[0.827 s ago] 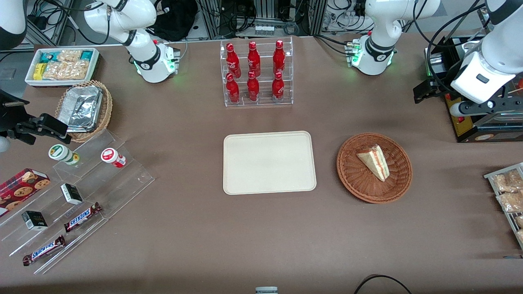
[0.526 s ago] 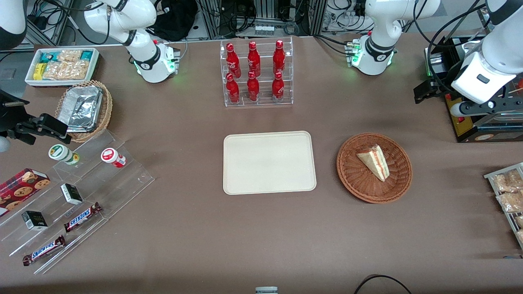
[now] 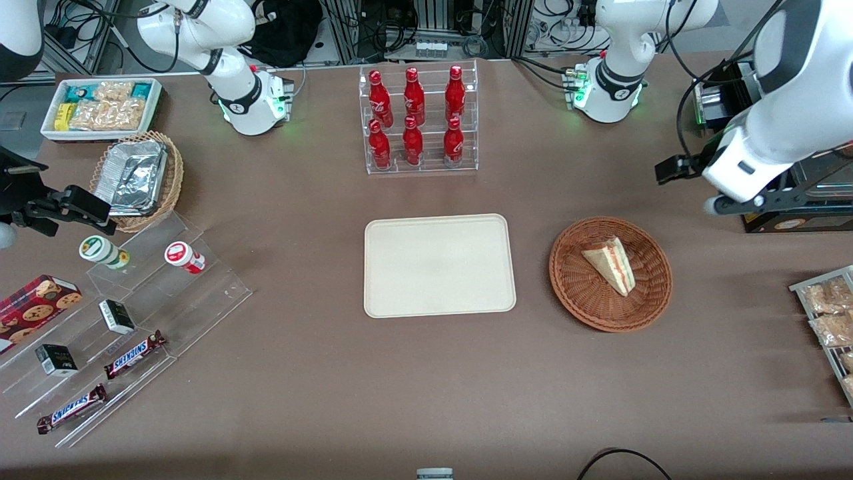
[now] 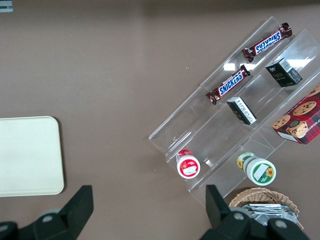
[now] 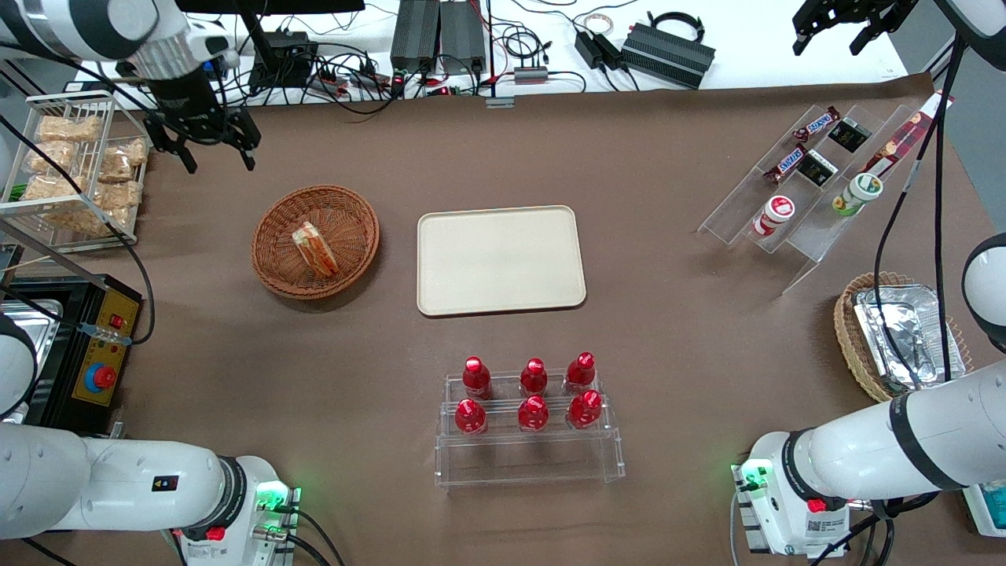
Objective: Place sandwich from basket to tray
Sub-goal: 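Move the left gripper over the sandwich in the wicker basket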
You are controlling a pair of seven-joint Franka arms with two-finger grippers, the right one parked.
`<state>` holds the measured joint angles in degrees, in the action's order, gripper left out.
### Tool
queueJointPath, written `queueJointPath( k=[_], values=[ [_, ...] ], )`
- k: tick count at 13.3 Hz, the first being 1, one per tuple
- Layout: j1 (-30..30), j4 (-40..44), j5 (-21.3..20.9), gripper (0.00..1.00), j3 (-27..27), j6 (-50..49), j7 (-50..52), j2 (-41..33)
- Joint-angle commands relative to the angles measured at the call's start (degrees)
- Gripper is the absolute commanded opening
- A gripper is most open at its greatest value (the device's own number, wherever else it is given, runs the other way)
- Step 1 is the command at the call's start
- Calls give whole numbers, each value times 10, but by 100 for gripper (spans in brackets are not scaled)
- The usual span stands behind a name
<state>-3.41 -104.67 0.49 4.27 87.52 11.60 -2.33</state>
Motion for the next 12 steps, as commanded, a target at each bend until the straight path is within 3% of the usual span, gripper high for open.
queueJointPath(
  k=[1, 7, 12],
  values=[
    [-6, -91, -5, 100, 2, 91, -2, -10],
    [-19, -199, -5, 100, 3, 239, 11, -9],
    [-27, -251, -6, 100, 4, 338, 88, -2]
  ],
)
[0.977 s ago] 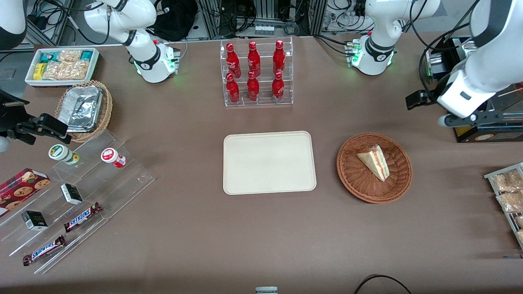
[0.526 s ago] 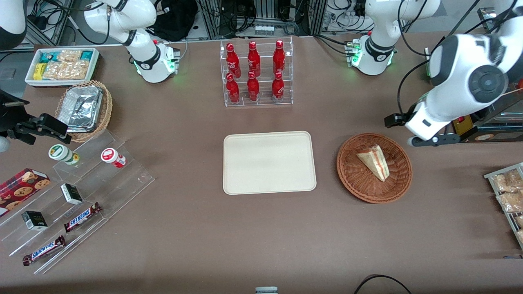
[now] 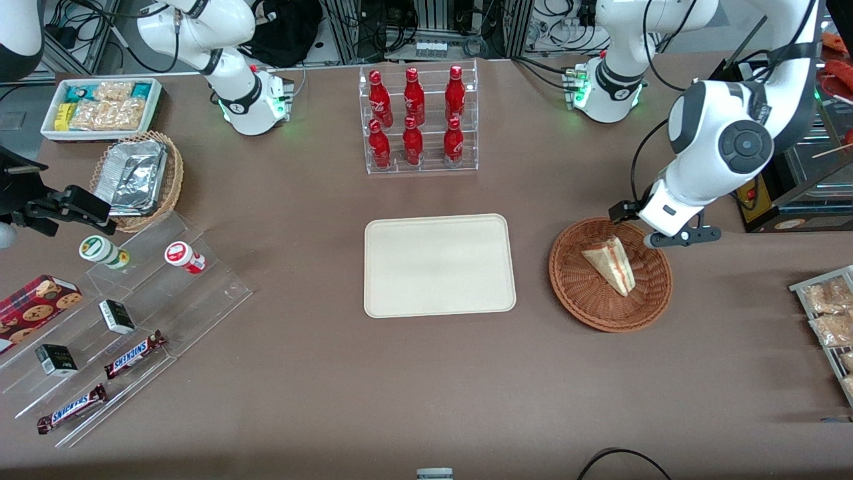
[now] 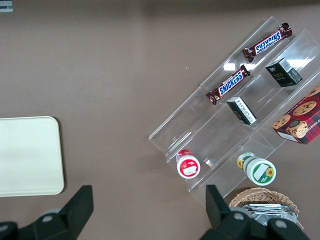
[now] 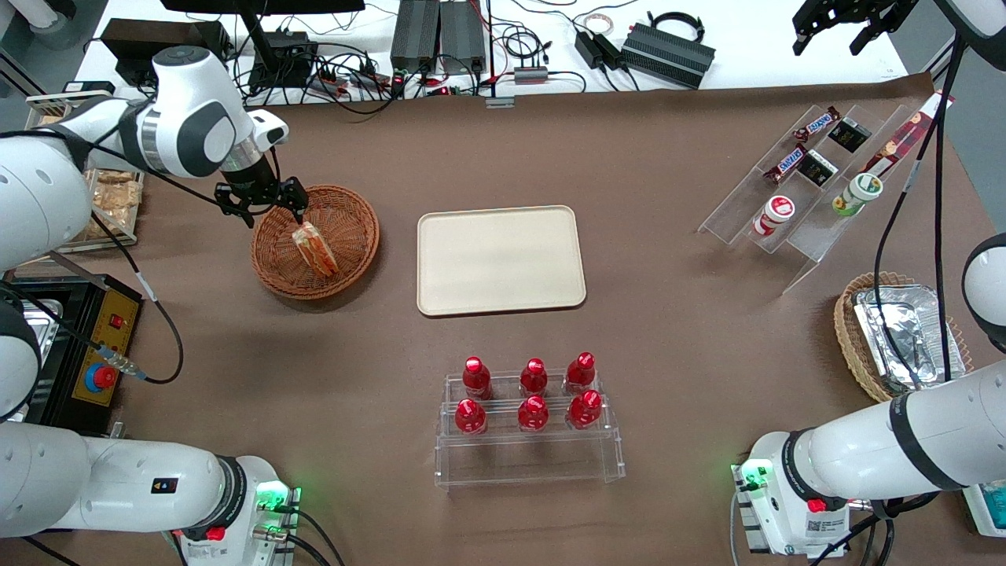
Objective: Place sandwich from basket to tray
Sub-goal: 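Move the left gripper over the sandwich in the wicker basket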
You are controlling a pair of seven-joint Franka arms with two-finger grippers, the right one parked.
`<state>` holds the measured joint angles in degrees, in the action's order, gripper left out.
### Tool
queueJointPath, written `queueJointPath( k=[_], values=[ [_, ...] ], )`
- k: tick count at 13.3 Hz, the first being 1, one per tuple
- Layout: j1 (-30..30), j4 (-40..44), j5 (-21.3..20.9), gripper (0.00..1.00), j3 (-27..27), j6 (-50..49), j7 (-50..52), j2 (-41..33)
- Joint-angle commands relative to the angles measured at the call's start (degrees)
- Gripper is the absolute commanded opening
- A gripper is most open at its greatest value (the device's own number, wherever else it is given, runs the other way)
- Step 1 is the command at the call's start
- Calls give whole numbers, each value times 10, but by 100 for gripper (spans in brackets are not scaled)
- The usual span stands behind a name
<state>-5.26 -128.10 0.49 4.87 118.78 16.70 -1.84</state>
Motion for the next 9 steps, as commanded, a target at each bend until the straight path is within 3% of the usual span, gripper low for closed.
queueJointPath(
  k=[1, 6, 9],
  values=[
    [-10, -22, -6, 100, -2, 38, 57, -5],
    [-31, -48, -6, 100, -2, 142, 217, 28],
    [-30, -49, -4, 100, -2, 160, 250, 41]
  ],
)
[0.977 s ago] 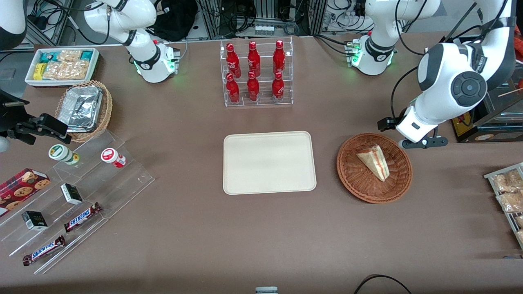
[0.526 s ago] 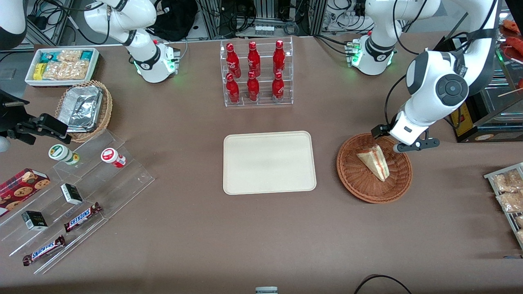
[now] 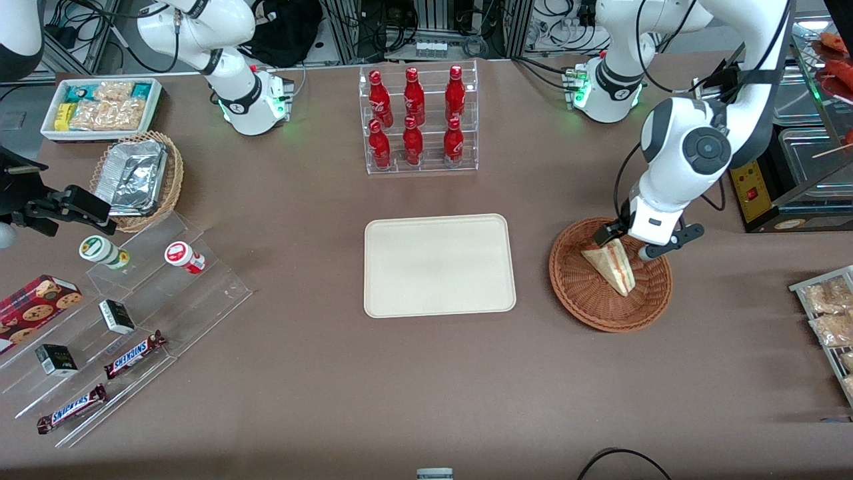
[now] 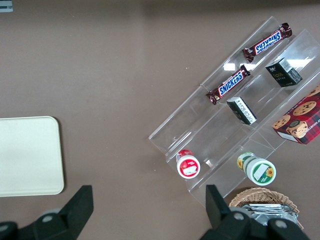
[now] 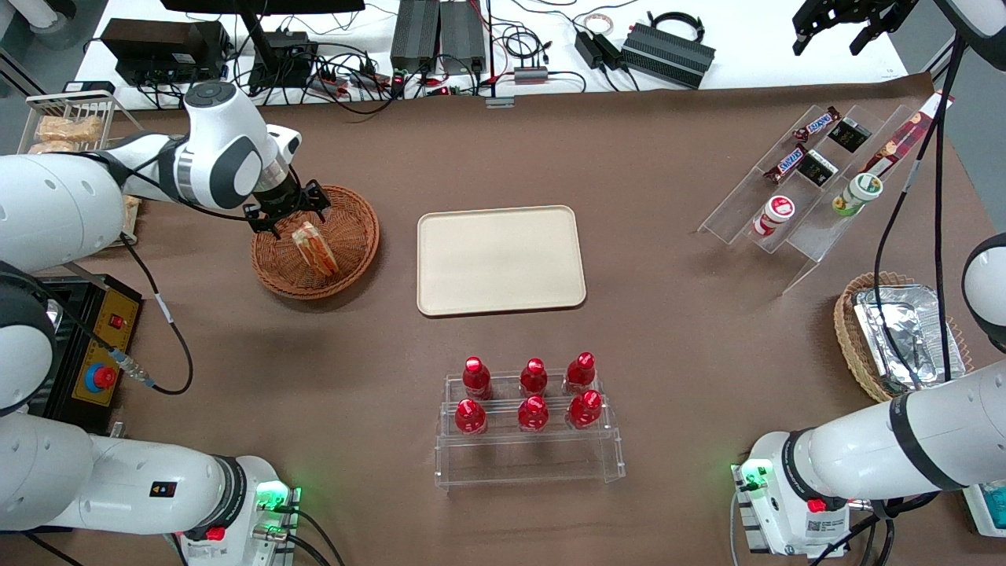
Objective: Place sandwich from basket to tray
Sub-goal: 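Lower the left gripper onto the sandwich and close it around it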
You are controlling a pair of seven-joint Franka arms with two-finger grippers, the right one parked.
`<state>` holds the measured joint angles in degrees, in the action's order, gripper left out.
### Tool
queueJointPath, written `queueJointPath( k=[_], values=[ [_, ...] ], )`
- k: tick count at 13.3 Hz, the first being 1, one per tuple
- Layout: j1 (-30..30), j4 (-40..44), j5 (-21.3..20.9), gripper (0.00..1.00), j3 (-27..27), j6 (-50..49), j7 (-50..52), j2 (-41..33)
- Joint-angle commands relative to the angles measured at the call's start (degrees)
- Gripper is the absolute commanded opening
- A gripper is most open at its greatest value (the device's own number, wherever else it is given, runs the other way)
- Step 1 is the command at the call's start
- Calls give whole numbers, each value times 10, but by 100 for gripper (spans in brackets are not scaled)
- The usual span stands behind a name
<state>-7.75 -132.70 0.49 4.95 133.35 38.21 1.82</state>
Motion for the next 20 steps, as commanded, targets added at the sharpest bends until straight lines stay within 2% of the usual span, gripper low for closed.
queueJointPath(
  k=[1, 3, 13, 14, 16, 17, 18, 20],
  values=[
    [-5, -3, -4, 100, -3, 31, 80, 13],
    [-6, -2, -5, 100, -3, 67, 160, 35],
    [0, 6, -5, 100, -6, 68, 120, 86],
    [0, 8, -5, 93, -7, 68, 120, 92],
    [0, 9, -5, 45, -7, 67, 120, 95],
    [0, 9, -5, 24, -7, 67, 120, 98],
    [0, 10, -6, 14, -7, 66, 120, 98],
    [1, 13, -6, 11, -8, 61, 95, 91]
  ],
)
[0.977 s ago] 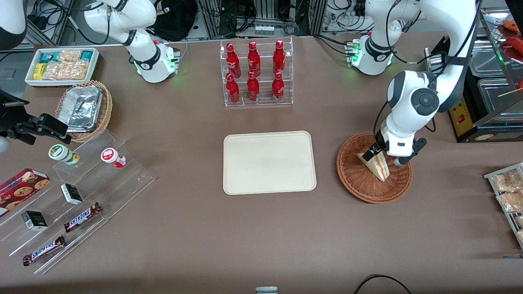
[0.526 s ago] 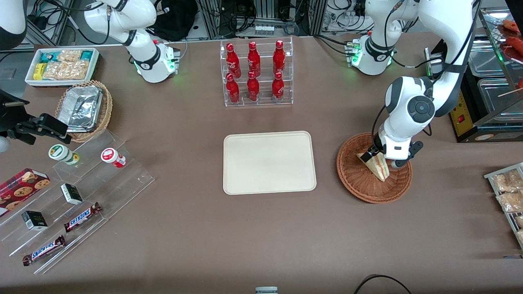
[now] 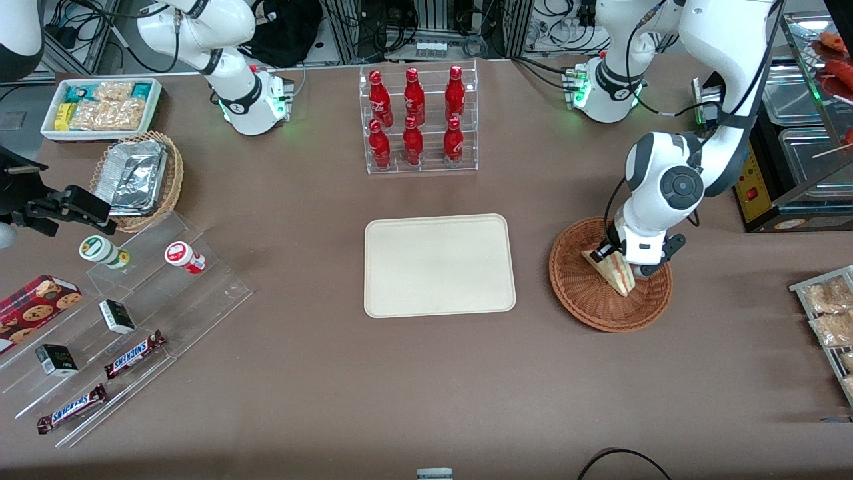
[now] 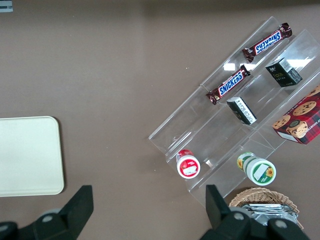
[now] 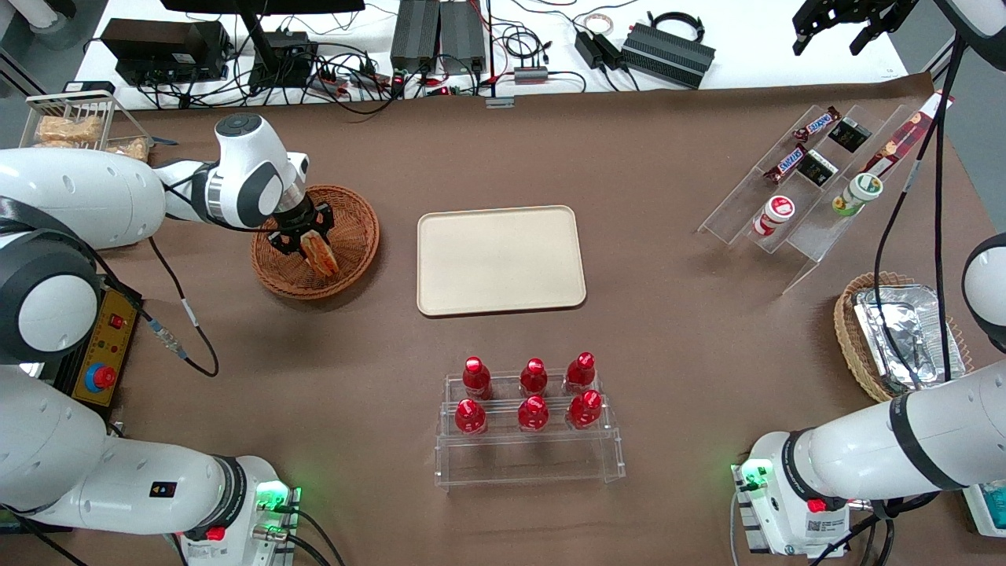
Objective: Place sandwich from basket to tray
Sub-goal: 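Lower the left gripper onto the sandwich and close it around it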
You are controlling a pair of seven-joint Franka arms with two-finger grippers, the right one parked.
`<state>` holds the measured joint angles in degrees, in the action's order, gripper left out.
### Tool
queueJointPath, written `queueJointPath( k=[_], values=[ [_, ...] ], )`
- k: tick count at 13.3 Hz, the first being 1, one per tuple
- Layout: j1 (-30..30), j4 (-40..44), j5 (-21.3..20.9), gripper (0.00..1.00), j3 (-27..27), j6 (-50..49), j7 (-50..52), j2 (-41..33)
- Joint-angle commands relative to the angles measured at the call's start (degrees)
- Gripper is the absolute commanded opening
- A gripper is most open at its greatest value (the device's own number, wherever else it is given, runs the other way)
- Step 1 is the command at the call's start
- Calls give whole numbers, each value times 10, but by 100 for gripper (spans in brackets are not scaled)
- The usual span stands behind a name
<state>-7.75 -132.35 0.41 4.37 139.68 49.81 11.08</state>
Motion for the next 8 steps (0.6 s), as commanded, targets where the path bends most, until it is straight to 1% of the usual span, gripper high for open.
queueJointPath(
  k=[1, 2, 4, 5, 6, 8],
  values=[
    [1, 14, -5, 11, -4, -19, -23, -13],
    [0, 33, -5, 11, -4, -58, -24, -18],
    [-4, 105, -5, 11, -2, -172, -24, -15],
    [-7, 135, -8, 11, -1, -212, -25, -13],
    [-8, 154, -9, 11, 2, -240, -26, -13],
    [-8, 163, -11, 9, 41, -246, -31, -8]
  ],
)
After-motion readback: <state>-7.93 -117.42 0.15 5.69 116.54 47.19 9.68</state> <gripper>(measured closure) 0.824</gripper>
